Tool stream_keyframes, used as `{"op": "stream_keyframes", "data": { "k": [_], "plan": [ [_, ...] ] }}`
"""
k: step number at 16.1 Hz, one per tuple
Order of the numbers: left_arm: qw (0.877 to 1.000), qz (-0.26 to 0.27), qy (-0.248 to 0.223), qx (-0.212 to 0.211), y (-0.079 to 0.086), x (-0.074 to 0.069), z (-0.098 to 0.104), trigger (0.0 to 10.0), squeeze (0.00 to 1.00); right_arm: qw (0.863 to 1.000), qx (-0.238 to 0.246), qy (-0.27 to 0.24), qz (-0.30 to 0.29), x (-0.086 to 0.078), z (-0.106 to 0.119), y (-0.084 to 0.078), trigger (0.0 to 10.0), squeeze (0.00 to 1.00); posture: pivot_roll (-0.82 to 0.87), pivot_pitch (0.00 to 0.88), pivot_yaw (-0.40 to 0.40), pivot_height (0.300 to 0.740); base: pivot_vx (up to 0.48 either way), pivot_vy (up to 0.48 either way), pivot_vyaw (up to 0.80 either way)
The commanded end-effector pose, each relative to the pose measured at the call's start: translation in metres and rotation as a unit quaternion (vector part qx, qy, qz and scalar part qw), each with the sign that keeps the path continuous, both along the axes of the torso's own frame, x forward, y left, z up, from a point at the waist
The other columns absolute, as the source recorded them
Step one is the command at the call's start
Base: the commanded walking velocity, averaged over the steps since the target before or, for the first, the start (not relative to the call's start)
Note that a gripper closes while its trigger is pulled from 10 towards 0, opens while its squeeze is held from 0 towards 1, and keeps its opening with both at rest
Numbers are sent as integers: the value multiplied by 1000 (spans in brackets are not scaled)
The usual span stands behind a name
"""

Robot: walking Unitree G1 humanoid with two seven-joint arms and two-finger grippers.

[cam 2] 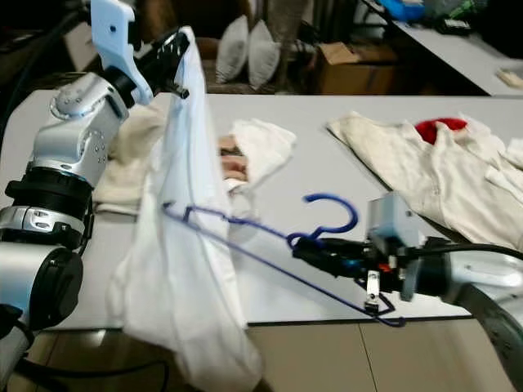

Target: Hang hanger

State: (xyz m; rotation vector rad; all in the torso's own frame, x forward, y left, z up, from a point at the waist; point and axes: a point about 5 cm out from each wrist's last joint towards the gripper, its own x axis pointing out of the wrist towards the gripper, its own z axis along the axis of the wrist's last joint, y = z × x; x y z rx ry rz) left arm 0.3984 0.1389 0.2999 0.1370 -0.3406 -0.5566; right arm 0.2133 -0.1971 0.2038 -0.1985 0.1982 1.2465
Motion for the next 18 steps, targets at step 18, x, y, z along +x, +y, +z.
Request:
{"op": "stream_keyframes", "data": {
  "k": [18],
  "plan": [
    [923, -172, -237, -249, 14, -74, 142, 10000, 0, 773, -63, -542, -325, 162, 182, -5, 10000, 0, -165, 0, -12, 740, 0, 0, 0]
  ]
}}
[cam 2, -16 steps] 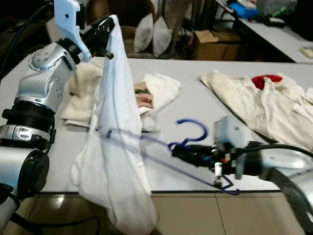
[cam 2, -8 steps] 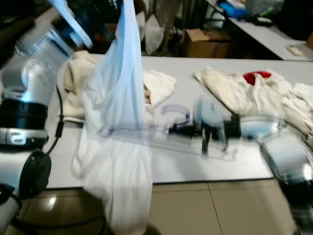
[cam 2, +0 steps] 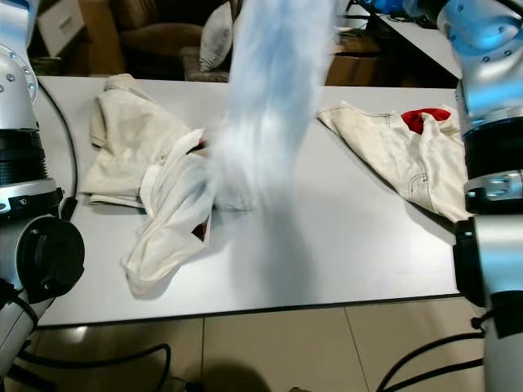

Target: Hang hanger

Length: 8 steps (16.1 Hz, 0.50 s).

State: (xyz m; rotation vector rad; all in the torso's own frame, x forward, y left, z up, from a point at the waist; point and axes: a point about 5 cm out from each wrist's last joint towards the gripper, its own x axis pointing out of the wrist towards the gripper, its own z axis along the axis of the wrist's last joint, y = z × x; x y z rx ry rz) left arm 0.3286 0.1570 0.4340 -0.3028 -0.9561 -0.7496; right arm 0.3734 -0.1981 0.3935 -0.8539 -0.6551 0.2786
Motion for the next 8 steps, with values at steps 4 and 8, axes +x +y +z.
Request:
{"op": "stream_keyframes", "data": {
  "k": [4, 8],
  "plan": [
    [999, 11, 26, 23, -11, 7, -10, 10000, 0, 994, -24, 107, 18, 19, -77, 3, 10000, 0, -171, 0, -3, 740, 0, 0, 0],
    [964, 116, 164, 171, -32, 44, -86, 10000, 0, 947, -88, 284, 123, -4, -173, 3, 10000, 0, -173, 0, -3, 740, 0, 0, 0]
  ]
}}
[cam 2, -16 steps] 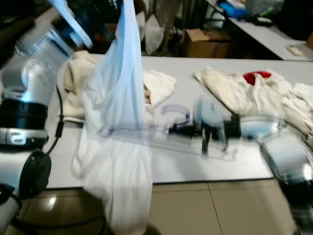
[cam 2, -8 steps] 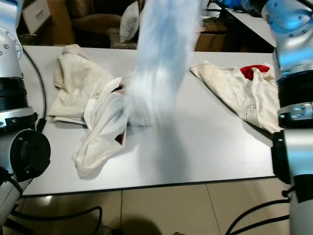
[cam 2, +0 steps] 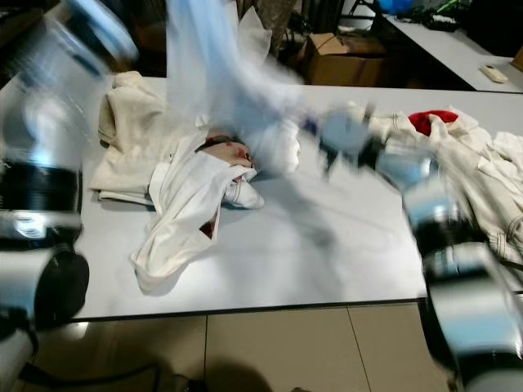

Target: Hang hanger

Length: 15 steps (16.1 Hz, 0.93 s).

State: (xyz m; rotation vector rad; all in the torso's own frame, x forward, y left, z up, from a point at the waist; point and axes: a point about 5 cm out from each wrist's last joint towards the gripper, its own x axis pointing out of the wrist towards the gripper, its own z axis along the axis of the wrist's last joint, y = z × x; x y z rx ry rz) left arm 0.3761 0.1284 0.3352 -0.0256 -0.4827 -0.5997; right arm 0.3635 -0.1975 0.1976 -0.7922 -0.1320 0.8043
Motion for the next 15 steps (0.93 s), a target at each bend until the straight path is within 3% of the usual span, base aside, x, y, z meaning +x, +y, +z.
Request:
{"op": "stream_keyframes", "data": {
  "k": [1, 3, 4, 6, 8, 9, 10, 11, 13, 15],
  "plan": [
    [996, 55, 33, 70, 3, 10, -29, 10000, 0, 998, -12, 31, 52, -20, -7, -2, 10000, 0, -176, 0, 8, 740, 0, 0, 0],
    [988, 92, 63, 103, 15, 16, -53, 10000, 0, 995, -33, 56, 81, -42, -16, -8, 10000, 0, -180, 0, 21, 740, 0, 0, 0],
    [985, 103, 70, 116, 19, 18, -59, 10000, 0, 994, -27, 61, 85, -47, -15, -8, 10000, 0, -181, 0, 23, 740, 0, 0, 0],
    [967, 157, 115, 165, 47, 25, -85, 10000, 0, 990, 11, 86, 112, -78, -5, -11, 10000, 0, -178, 0, 22, 740, 0, 0, 0],
    [959, 173, 136, 178, 58, 25, -95, 10000, 0, 989, 16, 92, 112, -90, -2, -13, 10000, 0, -174, 0, 21, 740, 0, 0, 0],
    [953, 148, 177, 196, 70, 18, -121, 10000, 0, 986, 63, 104, 111, -114, 10, -13, 10000, 0, -178, 0, 33, 740, 0, 0, 0],
    [955, 108, 195, 197, 67, 13, -132, 10000, 0, 986, 87, 100, 104, -121, 16, -14, 10000, 0, -182, 0, 40, 740, 0, 0, 0],
    [956, 80, 204, 193, 64, 10, -136, 10000, 1000, 987, 97, 94, 92, -123, 19, -15, 10000, 0, -183, 0, 42, 740, 0, 0, 0],
    [952, 14, 228, 202, 55, -2, -151, 10000, 1000, 990, 119, 72, 21, -128, 28, -22, 10000, 0, -184, 0, 48, 740, 0, 0, 0],
    [948, -5, 234, 215, 54, -12, -158, 10000, 1000, 984, 154, 86, -12, -132, 27, -23, 10000, 0, -183, 0, 50, 740, 0, 0, 0]
  ]
}}
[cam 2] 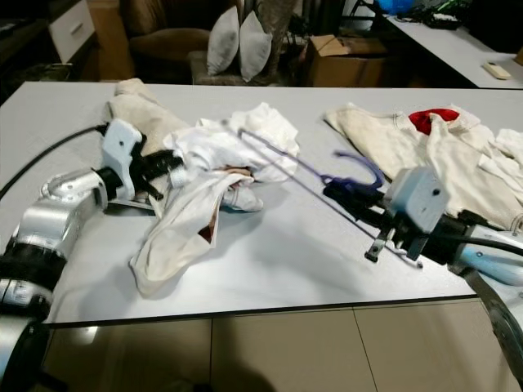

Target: Hang hanger

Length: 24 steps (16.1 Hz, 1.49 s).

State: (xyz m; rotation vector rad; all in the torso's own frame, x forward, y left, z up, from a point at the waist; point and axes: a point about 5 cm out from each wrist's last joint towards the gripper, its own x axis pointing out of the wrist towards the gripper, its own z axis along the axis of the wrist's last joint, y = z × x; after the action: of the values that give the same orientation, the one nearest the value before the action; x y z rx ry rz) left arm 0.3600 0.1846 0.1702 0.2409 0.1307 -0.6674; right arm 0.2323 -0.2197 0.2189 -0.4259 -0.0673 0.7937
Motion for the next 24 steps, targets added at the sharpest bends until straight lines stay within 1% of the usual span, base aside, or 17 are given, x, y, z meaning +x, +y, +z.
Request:
{"op": "stream_keyframes", "data": {
  "k": [1, 2, 4, 6, 9, 11, 12, 13, 14, 15, 16, 17, 19, 20, 21, 22, 24],
  "plan": [
    [1000, -21, -2, 13, -1, -6, 4, 10000, 1000, 1000, 19, 10, -20, -1, -2, 2, 10000, 0, -181, 0, 51, 740, 0, 0, 0],
    [999, -37, 7, 29, 0, -16, 2, 10000, 1000, 998, 31, 25, -39, 0, -10, 5, 10000, 0, -172, 0, 46, 740, 0, 0, 0],
    [992, -100, 50, 56, 1, -39, -1, 10000, 1000, 989, 72, 33, -123, 13, -22, 11, 10000, 0, -162, 0, 41, 740, 0, 0, 0],
    [990, -114, 62, 57, 2, -48, -1, 10000, 1000, 979, 86, 31, -182, 20, -28, 11, 10000, 0, -160, 0, 41, 740, 0, 0, 0],
    [988, -141, 54, -26, -10, -60, 18, 10000, 1000, 953, 145, 56, -261, 28, -41, 17, 10000, 0, -151, 0, 37, 740, 0, 0, 0],
    [988, -142, 58, -25, -10, -64, 23, 10000, 1000, 938, 163, 52, -300, 30, -45, 18, 10000, 0, -144, 0, 31, 740, 0, 0, 0],
    [986, -151, 71, -4, -9, -67, 21, 10000, 1000, 924, 175, 55, -335, 31, -50, 16, 10000, 0, -145, 0, 33, 740, 0, 0, 0],
    [983, -156, 85, 54, -3, -70, 15, 10000, 1000, 920, 169, 61, -348, 31, -54, 17, 10000, 0, -150, 0, 38, 740, 0, 0, 0],
    [981, -152, 88, 78, 1, -70, 13, 10000, 1000, 919, 173, 66, -348, 31, -55, 19, 10000, 0, -150, 0, 38, 740, 0, 0, 0],
    [979, -145, 85, 111, 6, -69, 12, 10000, 1000, 915, 195, 74, -345, 29, -54, 23, 10000, 0, -159, 0, 39, 740, 0, 0, 0],
    [981, -144, 70, 113, 7, -68, 17, 10000, 1000, 909, 231, 81, -338, 28, -52, 27, 10000, 0, -159, 0, 39, 740, 0, 0, 0],
    [984, -143, 51, 88, 6, -67, 22, 10000, 1000, 906, 240, 75, -341, 30, -49, 29, 10000, 0, -157, 0, 33, 740, 0, 0, 0],
    [990, -139, 7, -20, -2, -66, 43, 10000, 1000, 919, 187, 51, -343, 34, -46, 31, 10000, 0, -157, 0, 33, 740, 0, 0, 0],
    [989, -133, -12, -65, -6, -64, 50, 10000, 1000, 924, 166, 41, -342, 35, -45, 31, 10000, 0, -160, 0, 26, 740, 0, 0, 0],
    [988, -109, -31, -104, -10, -59, 52, 10000, 1000, 921, 180, 43, -342, 35, -45, 31, 10000, 0, -160, 0, 26, 740, 0, 0, 0],
    [987, -85, -43, -126, -13, -56, 50, 10000, 1000, 921, 191, 45, -338, 34, -44, 32, 10000, 0, -160, 0, 26, 740, 0, 0, 0],
    [981, -6, -67, -182, -23, -48, 41, 10000, 1000, 924, 195, 44, -325, 34, -43, 37, 10000, 0, -159, 0, 21, 740, 0, 0, 0]
  ]
}}
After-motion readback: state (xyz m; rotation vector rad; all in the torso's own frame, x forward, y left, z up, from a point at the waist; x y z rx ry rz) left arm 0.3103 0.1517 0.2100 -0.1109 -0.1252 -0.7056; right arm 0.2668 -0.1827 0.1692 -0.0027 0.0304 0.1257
